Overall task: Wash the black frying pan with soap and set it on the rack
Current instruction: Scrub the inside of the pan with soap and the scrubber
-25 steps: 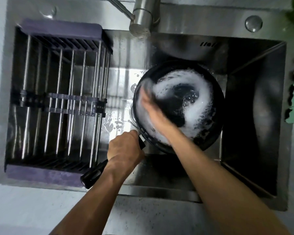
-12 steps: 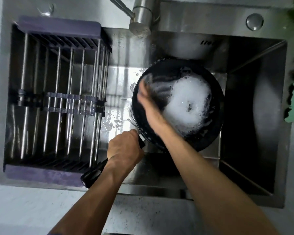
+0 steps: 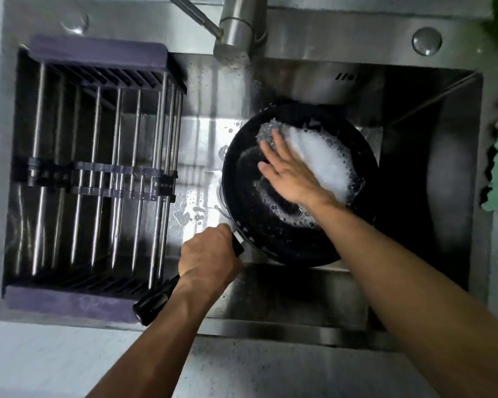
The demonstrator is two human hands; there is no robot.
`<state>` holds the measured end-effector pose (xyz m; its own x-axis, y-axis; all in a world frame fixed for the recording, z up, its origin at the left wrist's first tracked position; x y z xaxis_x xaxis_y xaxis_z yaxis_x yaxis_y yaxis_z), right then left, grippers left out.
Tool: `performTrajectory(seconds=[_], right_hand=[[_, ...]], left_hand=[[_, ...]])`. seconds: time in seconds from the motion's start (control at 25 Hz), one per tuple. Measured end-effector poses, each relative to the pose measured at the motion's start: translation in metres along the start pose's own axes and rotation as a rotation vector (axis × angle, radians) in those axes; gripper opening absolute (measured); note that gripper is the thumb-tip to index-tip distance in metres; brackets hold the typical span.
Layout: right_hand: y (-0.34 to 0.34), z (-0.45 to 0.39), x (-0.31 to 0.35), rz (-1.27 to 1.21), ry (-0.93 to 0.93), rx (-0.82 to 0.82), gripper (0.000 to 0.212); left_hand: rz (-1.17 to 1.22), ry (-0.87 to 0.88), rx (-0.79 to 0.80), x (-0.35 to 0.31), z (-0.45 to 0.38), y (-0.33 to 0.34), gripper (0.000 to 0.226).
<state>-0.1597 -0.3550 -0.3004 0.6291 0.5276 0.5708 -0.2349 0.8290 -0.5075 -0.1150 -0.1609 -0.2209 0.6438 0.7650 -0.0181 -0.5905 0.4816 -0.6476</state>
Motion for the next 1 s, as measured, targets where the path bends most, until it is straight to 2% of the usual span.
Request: performTrajectory(seconds=[0.08, 0.12, 0.16, 0.2, 0.28, 0.32, 0.4, 0.48, 0.52, 0.56, 0.64, 0.68, 0.76, 0.88, 0.96, 1.0], right_hand=[[-0.006, 0.019, -0.034, 0.149, 0.273, -0.054, 0.063], [0.009, 0.036, -0.038, 0.124, 0.347, -0.009, 0.063], [0.031, 0.045, -0.027, 0.085, 0.321, 0.06, 0.062], [0.045, 0.046, -0.009, 0.036, 0.216, 0.106, 0.059], [0.034, 0.014, 0.01, 0.089, 0.02, 0.076, 0.058], [0.016, 0.002, 0.002, 0.184, 0.009, 0.034, 0.059], [-0.012, 0.002, -0.037, 0.426, 0.18, -0.05, 0.062], [-0.014, 0.029, -0.072, 0.485, 0.415, -0.071, 0.064], [-0.008, 0.031, -0.068, 0.356, 0.447, -0.059, 0.064], [-0.004, 0.023, -0.049, 0.108, 0.431, -0.081, 0.063], [-0.006, -0.009, 0.01, -0.445, 0.26, -0.161, 0.06], [-0.002, -0.013, 0.037, -0.639, 0.177, -0.145, 0.06], [0.036, 0.016, 0.066, -0.766, 0.027, 0.012, 0.06], [0.067, 0.087, 0.029, -0.528, -0.002, 0.314, 0.076], [0.045, 0.111, -0.027, -0.139, 0.162, 0.427, 0.061], [0.033, 0.118, -0.045, 0.088, 0.266, 0.413, 0.053]], left_hand=[[0.002, 0.002, 0.008, 0.001, 0.0, 0.0, 0.026], [0.011, 0.001, 0.012, 0.002, 0.001, 0.0, 0.026], [0.016, 0.003, 0.015, 0.003, 0.001, -0.002, 0.026], [0.015, 0.007, 0.018, 0.001, 0.002, -0.002, 0.025], [0.019, 0.007, 0.016, -0.001, 0.002, -0.001, 0.025], [0.02, 0.004, 0.014, -0.001, 0.001, 0.0, 0.026], [0.02, -0.003, 0.005, 0.002, -0.001, 0.001, 0.026], [0.029, 0.006, 0.006, 0.003, 0.0, 0.001, 0.026], [0.029, 0.01, 0.007, 0.003, 0.001, 0.001, 0.025], [0.027, 0.015, 0.009, 0.002, 0.002, 0.001, 0.025], [0.037, 0.017, 0.008, 0.001, 0.001, 0.002, 0.026], [0.032, 0.01, 0.003, 0.002, -0.001, 0.003, 0.026], [0.017, 0.007, 0.006, 0.002, -0.002, 0.003, 0.026], [0.028, 0.001, 0.03, 0.003, 0.001, 0.001, 0.026], [0.054, -0.004, 0.027, 0.002, 0.001, 0.001, 0.026], [0.054, -0.002, 0.018, 0.001, 0.0, 0.0, 0.026]])
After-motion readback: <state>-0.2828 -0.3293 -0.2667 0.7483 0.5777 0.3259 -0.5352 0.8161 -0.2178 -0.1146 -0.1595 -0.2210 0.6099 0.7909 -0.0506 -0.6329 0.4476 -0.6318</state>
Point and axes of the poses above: each hand's wrist, its own z-axis away from the middle knuckle, its own y-axis out of the palm, x = y × z, the point moved 1 cm from there along -z, towards the middle knuckle, and after that the axes turned 7 degrees about x, right-handed, at the moved point
